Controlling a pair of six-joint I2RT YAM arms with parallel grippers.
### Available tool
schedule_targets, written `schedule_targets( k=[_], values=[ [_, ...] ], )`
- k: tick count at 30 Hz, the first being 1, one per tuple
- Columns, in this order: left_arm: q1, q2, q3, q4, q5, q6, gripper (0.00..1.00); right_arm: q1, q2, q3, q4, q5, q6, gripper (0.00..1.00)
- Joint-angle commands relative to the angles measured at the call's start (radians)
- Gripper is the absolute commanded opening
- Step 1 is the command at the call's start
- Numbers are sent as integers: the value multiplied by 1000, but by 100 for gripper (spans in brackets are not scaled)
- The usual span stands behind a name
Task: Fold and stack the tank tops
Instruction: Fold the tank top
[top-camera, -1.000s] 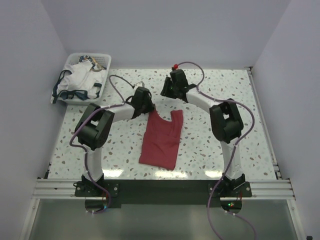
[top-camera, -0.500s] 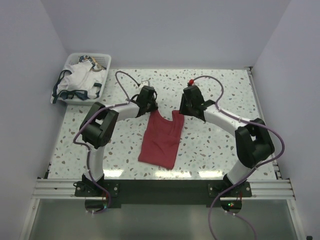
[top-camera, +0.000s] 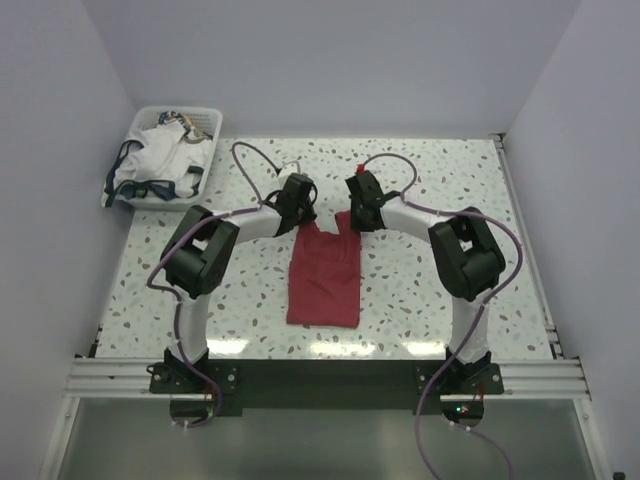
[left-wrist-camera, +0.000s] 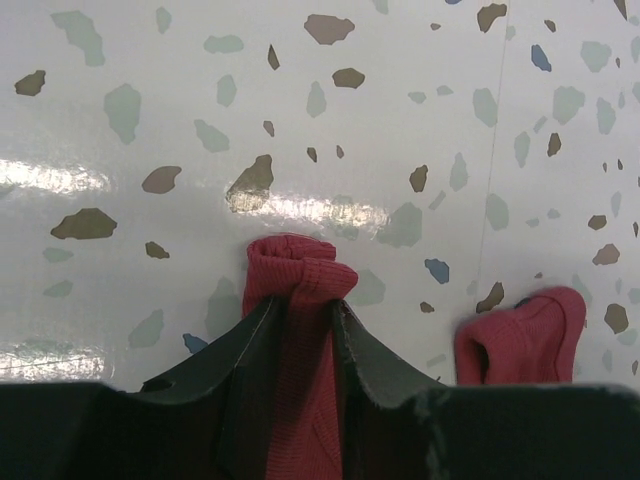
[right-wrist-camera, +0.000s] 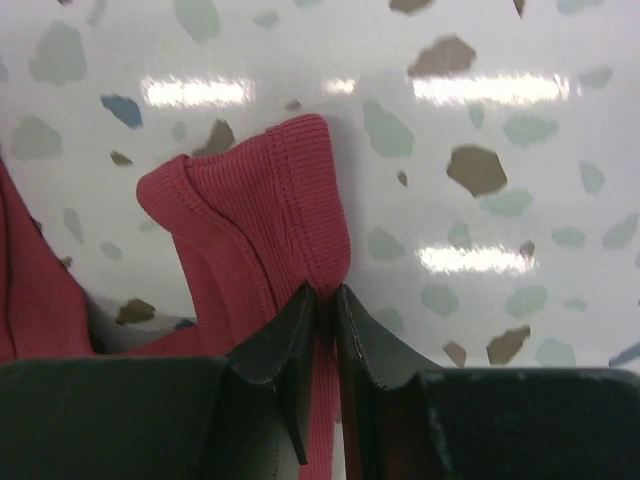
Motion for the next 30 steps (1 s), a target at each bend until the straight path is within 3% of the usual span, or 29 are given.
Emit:
schedule_targets(
  k=[1, 5, 10, 14, 16, 17, 20, 23, 27, 30],
  values=[
    [3, 19, 3, -101, -64, 7, 33, 1, 99, 131, -43, 41, -57, 16],
    [4, 41, 55, -137, -89, 17, 35, 1, 176, 265, -105, 58, -83, 15],
    [10, 36, 100, -134, -112, 53, 40, -1, 117, 244, -116, 105, -70, 18],
    [21, 47, 155, -140, -78, 83, 45, -2, 49, 185, -110, 113, -54, 26],
    [24, 68, 201, -150, -60, 102, 48, -2, 5, 146, -91, 111, -53, 36],
    [24, 75, 213, -152, -46, 107, 49, -2, -9, 138, -81, 110, -56, 47],
    [26, 69, 229, -115, -6, 135, 56, -5, -46, 136, -91, 118, -70, 62],
    [26, 38, 242, -100, 18, 156, 64, -8, -89, 141, -113, 128, -74, 71],
    [26, -54, 229, -100, 44, 178, 75, -10, -184, 86, -129, 115, -57, 72],
    [24, -143, 166, -111, 52, 165, 76, -10, -307, -55, -100, 70, -18, 70]
  ],
)
